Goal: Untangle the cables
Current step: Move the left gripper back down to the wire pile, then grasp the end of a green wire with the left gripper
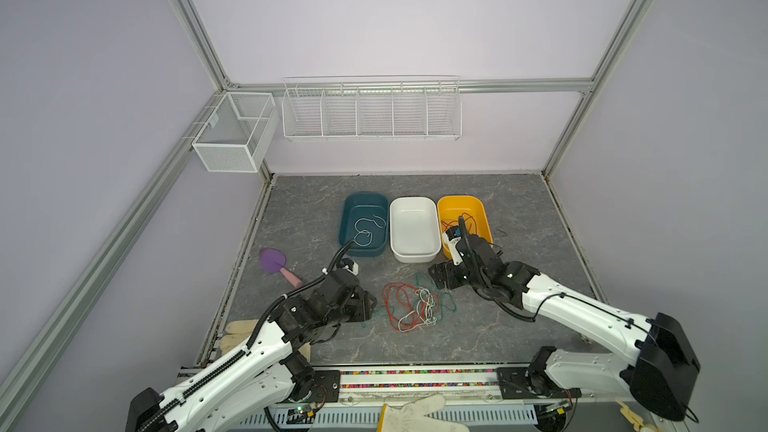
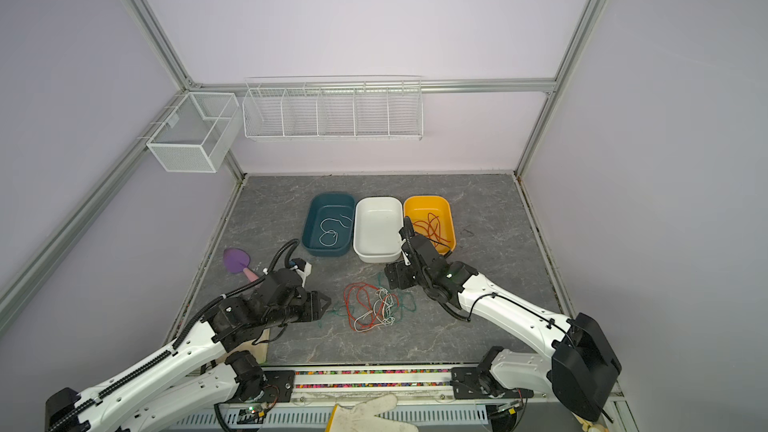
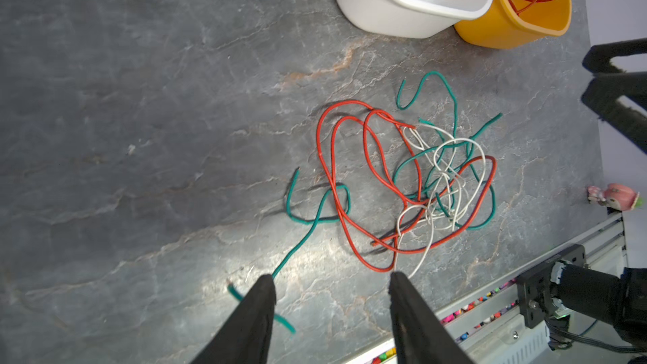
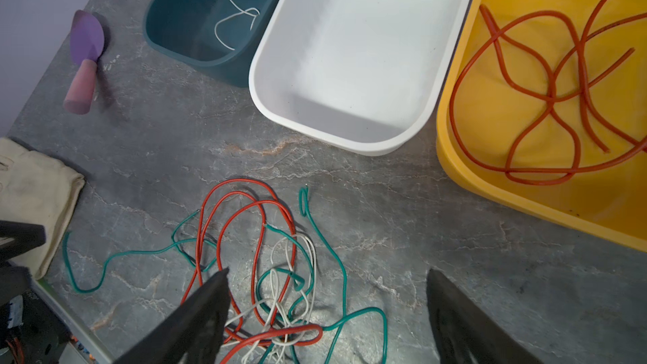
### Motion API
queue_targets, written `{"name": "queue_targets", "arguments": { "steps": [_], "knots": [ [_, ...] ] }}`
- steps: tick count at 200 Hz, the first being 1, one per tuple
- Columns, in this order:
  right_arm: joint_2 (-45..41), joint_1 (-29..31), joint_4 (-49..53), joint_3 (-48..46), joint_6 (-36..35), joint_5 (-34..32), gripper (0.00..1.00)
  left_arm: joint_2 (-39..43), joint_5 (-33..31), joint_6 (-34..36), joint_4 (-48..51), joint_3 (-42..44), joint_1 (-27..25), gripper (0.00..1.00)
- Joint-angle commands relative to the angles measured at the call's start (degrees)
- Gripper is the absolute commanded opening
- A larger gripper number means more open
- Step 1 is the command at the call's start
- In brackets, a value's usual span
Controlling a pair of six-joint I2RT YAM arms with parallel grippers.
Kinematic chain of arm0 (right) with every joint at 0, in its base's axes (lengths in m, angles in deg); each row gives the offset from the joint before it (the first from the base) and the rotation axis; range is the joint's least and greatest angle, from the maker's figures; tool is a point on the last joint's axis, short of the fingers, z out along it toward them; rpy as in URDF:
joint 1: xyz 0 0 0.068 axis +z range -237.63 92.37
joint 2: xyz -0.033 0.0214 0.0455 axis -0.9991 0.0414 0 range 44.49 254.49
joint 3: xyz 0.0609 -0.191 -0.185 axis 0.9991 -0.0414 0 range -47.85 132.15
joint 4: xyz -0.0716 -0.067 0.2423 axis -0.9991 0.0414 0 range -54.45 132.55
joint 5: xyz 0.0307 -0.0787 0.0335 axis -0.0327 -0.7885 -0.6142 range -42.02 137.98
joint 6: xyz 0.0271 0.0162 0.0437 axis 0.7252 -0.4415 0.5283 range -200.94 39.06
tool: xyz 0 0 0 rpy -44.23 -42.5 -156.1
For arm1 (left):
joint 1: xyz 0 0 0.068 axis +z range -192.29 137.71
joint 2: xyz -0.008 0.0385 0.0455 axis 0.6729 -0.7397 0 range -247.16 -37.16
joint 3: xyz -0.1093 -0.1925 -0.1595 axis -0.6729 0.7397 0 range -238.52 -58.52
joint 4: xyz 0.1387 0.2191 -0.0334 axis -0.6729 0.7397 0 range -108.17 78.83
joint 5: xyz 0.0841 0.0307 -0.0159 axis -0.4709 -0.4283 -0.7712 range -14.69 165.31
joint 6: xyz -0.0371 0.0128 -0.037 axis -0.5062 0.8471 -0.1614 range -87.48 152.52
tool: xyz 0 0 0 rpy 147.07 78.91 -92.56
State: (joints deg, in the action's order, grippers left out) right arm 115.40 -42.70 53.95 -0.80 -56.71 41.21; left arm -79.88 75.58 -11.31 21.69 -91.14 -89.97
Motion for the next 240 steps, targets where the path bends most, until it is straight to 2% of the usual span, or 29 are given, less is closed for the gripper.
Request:
{"name": "queue_targets", "arguments": {
  "steps": [1, 32, 70, 122, 157, 240],
  "knots": [
    [0.54, -0.41, 0.41, 0.48, 1.0, 1.1, 0.89, 4.19, -0.28, -6.11, 3.65, 2.8, -0.48, 0.54],
    [0.69, -0.41, 0.05, 0.37, 1.06, 1.5, 0.89, 6.59, -0.36, -7.93, 3.06, 5.42, -0.63, 0.55],
    [1.08, -0.38, 0.06, 0.51, 0.87, 1.77, 0.89, 3.54, -0.27, -7.88, 1.83, 6.6, -0.79, 0.55],
    [1.15, -0.37, -1.07, 0.4, 0.21, 4.76, 0.89, 0.15, -0.98, -7.0, 0.1, 6.17, -0.86, 0.47],
    [1.42, -0.37, -1.24, 0.41, 0.07, 5.92, 0.89, -2.75, -0.23, -6.52, -1.95, 6.47, -0.83, 0.39],
    [2.07, -0.38, -1.43, 0.5, 0.13, 6.69, 0.89, -3.95, -0.69, -5.32, -1.45, 6.06, -0.84, 0.06]
  ]
}}
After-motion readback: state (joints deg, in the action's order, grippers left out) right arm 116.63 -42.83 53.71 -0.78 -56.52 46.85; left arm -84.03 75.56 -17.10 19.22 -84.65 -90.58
